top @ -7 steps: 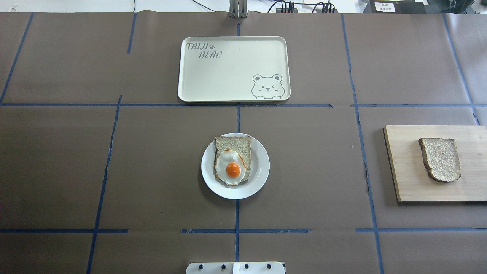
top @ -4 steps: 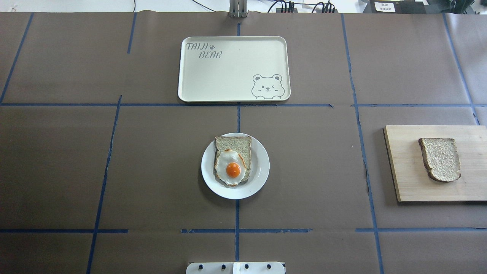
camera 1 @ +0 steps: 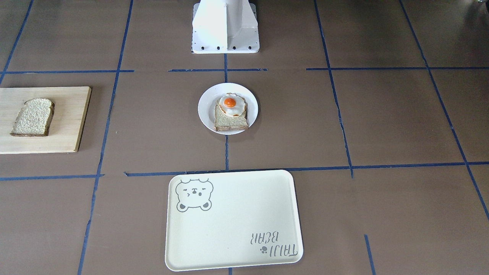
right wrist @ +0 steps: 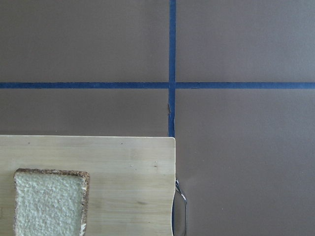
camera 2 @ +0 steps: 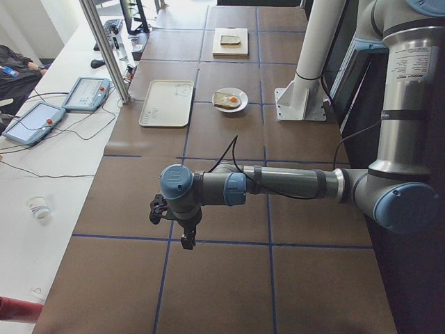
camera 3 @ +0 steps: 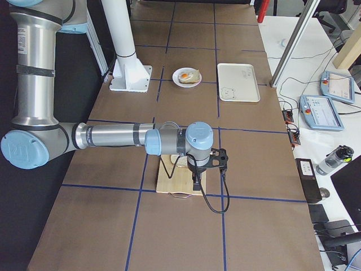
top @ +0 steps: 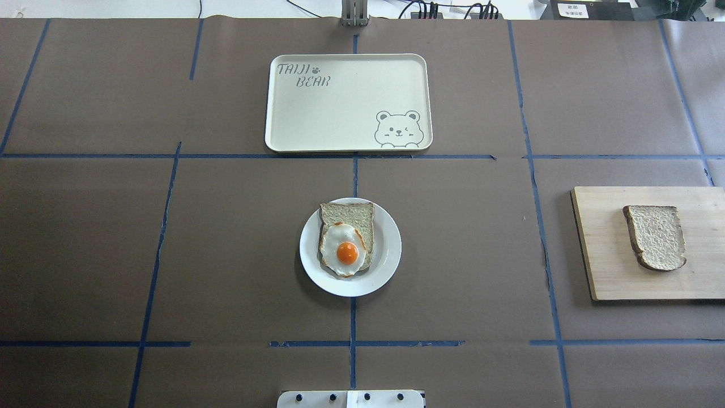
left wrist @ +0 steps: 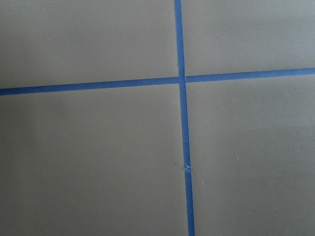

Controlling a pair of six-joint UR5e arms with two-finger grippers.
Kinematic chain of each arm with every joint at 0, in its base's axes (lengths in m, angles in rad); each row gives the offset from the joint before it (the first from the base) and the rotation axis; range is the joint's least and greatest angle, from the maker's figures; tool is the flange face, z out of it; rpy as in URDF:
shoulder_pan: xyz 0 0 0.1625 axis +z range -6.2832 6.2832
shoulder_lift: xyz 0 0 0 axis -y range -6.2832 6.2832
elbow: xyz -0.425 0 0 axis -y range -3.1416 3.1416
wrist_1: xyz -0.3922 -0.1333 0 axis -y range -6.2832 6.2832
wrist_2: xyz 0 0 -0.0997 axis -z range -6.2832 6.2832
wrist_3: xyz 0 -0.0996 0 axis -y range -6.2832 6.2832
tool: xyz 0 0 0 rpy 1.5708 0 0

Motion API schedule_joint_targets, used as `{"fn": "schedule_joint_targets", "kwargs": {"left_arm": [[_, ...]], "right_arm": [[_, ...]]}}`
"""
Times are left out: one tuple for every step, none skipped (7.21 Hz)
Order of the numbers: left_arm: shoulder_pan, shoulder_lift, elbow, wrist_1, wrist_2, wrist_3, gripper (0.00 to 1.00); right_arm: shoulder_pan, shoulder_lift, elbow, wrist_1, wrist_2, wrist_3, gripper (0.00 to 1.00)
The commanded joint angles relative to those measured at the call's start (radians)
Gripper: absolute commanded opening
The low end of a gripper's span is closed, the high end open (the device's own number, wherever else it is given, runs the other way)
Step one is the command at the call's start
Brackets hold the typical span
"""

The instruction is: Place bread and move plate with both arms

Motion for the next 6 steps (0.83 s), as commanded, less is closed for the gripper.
{"fn": "schedule_joint_targets", "kwargs": {"left_arm": [[0.0, 0.001, 0.0, 0.0, 0.0, 0.0, 1.0], [0.0, 0.0, -0.002, 0.0, 0.0, 0.0, 1.0], [0.0, 0.001, -0.006, -0.002, 0.0, 0.002, 1.0], [0.0, 0.003, -0.006, -0.002, 0.0, 0.003, 1.0], [0.0, 0.001, -0.006, -0.003, 0.0, 0.003, 1.0], [0.001, 0.001, -0.005, -0.003, 0.002, 0.005, 1.0]], "right_arm": [[-0.005, 0.007, 0.006, 0.0, 0.002, 0.002, 1.0], [-0.016, 0.047, 0.003, -0.008, -0.007, 0.001, 1.0], [-0.016, 0.076, 0.001, -0.002, 0.004, 0.011, 1.0], [-0.016, 0.067, -0.027, 0.004, 0.004, 0.005, 1.0], [-0.028, 0.067, -0.034, 0.009, 0.005, 0.01, 1.0], [-0.063, 0.066, -0.035, 0.01, 0.01, 0.051, 1.0]]}}
